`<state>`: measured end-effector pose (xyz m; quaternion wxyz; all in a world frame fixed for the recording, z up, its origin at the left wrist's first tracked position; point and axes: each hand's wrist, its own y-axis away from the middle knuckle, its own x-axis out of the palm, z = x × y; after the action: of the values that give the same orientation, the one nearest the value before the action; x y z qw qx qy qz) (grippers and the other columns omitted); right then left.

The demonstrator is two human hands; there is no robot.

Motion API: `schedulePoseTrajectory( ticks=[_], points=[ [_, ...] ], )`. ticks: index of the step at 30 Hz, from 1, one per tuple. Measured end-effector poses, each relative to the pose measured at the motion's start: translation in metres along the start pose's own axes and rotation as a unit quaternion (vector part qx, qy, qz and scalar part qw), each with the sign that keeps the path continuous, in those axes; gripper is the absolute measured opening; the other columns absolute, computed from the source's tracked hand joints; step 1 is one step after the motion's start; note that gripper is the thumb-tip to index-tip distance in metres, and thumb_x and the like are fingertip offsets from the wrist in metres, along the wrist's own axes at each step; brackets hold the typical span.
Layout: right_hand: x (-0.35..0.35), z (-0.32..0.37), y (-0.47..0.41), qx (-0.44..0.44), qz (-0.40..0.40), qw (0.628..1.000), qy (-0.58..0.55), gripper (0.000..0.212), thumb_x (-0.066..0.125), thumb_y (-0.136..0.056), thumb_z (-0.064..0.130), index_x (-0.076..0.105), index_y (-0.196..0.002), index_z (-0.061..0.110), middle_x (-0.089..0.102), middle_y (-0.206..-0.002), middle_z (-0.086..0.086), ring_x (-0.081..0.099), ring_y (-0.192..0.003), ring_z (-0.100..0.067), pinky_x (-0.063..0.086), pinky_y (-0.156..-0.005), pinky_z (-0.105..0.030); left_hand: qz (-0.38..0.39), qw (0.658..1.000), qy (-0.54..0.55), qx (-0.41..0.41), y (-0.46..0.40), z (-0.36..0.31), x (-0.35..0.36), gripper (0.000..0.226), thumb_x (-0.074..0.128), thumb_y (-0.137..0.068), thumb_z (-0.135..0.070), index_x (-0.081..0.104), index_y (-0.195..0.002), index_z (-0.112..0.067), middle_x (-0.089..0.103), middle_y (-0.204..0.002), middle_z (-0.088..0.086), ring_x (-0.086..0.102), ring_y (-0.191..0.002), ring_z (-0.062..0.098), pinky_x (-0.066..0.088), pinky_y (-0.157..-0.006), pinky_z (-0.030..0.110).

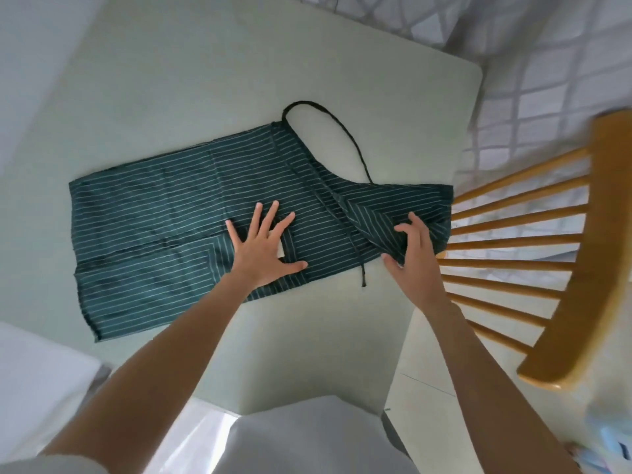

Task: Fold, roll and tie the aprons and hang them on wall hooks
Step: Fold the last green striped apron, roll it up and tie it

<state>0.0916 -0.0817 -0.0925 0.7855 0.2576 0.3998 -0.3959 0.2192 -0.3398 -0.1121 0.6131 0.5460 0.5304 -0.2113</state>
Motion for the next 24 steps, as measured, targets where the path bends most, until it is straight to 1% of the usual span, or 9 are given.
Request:
schedulePoseTrajectory(
  ticks=[4, 7, 10, 12, 14, 16, 19, 22, 24],
  points=[
    [0.006, -0.006, 0.026, -0.053, -0.026, 0.987, 0.148, 0.039, 0.072, -0.075, 0.032, 0.049, -0.102, 0.015, 0.045, -0.138, -0.018, 0.043, -0.126, -0.035, 0.043, -0.100, -0.047, 0.005, 1.000, -0.005, -0.030, 0.019, 0.025, 0.000, 0.100, 0.053, -0.065, -0.079, 0.004, -0.145, -0.044, -0.014, -0.156, -0.009, -0.020, -0.142, 0.019, -0.010, -0.103, 0.072],
    [0.011, -0.012, 0.039, -0.037, 0.005, 0.978, 0.205, 0.038, 0.074, -0.073, 0.037, 0.059, -0.101, 0.017, 0.050, -0.130, -0.016, 0.046, -0.120, -0.034, 0.043, -0.097, -0.044, 0.013, 0.998, -0.001, -0.055, 0.025, 0.034, -0.002, 0.100, 0.060, -0.064, -0.074, 0.009, -0.144, -0.043, -0.013, -0.156, -0.010, -0.020, -0.142, 0.020, -0.009, -0.102, 0.072],
    [0.012, -0.018, 0.041, -0.033, -0.009, 0.984, 0.176, 0.029, 0.076, -0.075, 0.024, 0.066, -0.101, 0.014, 0.061, -0.108, -0.014, 0.057, -0.100, -0.032, 0.052, -0.080, -0.040, -0.005, 0.997, -0.011, -0.070, 0.025, 0.024, -0.004, 0.097, 0.067, -0.064, -0.065, 0.017, -0.143, -0.038, -0.008, -0.157, -0.004, -0.017, -0.143, 0.022, -0.013, -0.101, 0.070],
    [0.006, -0.020, 0.034, -0.063, -0.018, 0.988, 0.139, 0.021, 0.070, -0.080, 0.010, 0.067, -0.101, 0.012, 0.066, -0.095, -0.011, 0.062, -0.088, -0.030, 0.054, -0.073, -0.039, -0.053, 0.997, -0.003, -0.051, 0.025, 0.008, -0.003, 0.088, 0.068, -0.067, -0.058, 0.027, -0.141, -0.034, 0.005, -0.157, 0.000, -0.006, -0.144, 0.022, -0.013, -0.101, 0.068],
    [-0.008, -0.017, 0.019, -0.055, 0.007, 0.996, 0.070, 0.019, 0.061, -0.089, 0.011, 0.063, -0.108, 0.011, 0.066, -0.085, -0.005, 0.062, -0.074, -0.019, 0.050, -0.066, -0.028, -0.117, 0.992, 0.039, -0.036, 0.028, -0.012, 0.000, 0.073, 0.064, -0.074, -0.055, 0.038, -0.136, -0.029, 0.026, -0.150, 0.000, 0.016, -0.141, 0.022, -0.005, -0.107, 0.062],
    [-0.026, -0.010, -0.003, 0.001, 0.043, 0.999, -0.009, 0.025, 0.049, -0.096, 0.018, 0.052, -0.121, 0.012, 0.059, -0.077, 0.004, 0.054, -0.060, -0.008, 0.041, -0.056, -0.016, -0.151, 0.982, 0.091, -0.063, 0.031, -0.032, 0.002, 0.063, 0.055, -0.081, -0.058, 0.043, -0.133, -0.024, 0.043, -0.137, -0.001, 0.035, -0.130, 0.020, 0.011, -0.111, 0.052],
    [-0.045, -0.012, -0.041, 0.099, 0.029, 0.993, -0.064, 0.032, 0.044, -0.099, 0.025, 0.041, -0.129, 0.014, 0.056, -0.083, 0.000, 0.055, -0.065, -0.012, 0.041, -0.054, -0.015, -0.138, 0.976, 0.127, -0.112, 0.030, -0.058, 0.003, 0.067, 0.045, -0.081, -0.069, 0.042, -0.130, -0.023, 0.052, -0.123, -0.004, 0.046, -0.118, 0.018, 0.025, -0.106, 0.041],
    [-0.049, -0.028, -0.071, 0.172, 0.036, 0.984, -0.023, 0.033, 0.043, -0.099, 0.029, 0.041, -0.128, 0.013, 0.062, -0.094, -0.008, 0.055, -0.069, -0.013, 0.036, -0.055, -0.018, -0.135, 0.974, 0.132, -0.126, 0.023, -0.078, 0.000, 0.072, 0.046, -0.077, -0.074, 0.042, -0.128, -0.022, 0.056, -0.115, -0.007, 0.050, -0.112, 0.016, 0.031, -0.100, 0.036],
    [-0.046, -0.036, -0.077, 0.168, 0.039, 0.985, 0.004, 0.037, 0.041, -0.098, 0.036, 0.043, -0.128, 0.013, 0.063, -0.104, -0.009, 0.060, -0.086, -0.019, 0.041, -0.067, -0.022, -0.124, 0.976, 0.137, -0.118, 0.016, -0.089, 0.000, 0.068, 0.056, -0.079, -0.065, 0.040, -0.129, -0.021, 0.056, -0.114, -0.005, 0.052, -0.110, 0.016, 0.036, -0.098, 0.035]
  ],
)
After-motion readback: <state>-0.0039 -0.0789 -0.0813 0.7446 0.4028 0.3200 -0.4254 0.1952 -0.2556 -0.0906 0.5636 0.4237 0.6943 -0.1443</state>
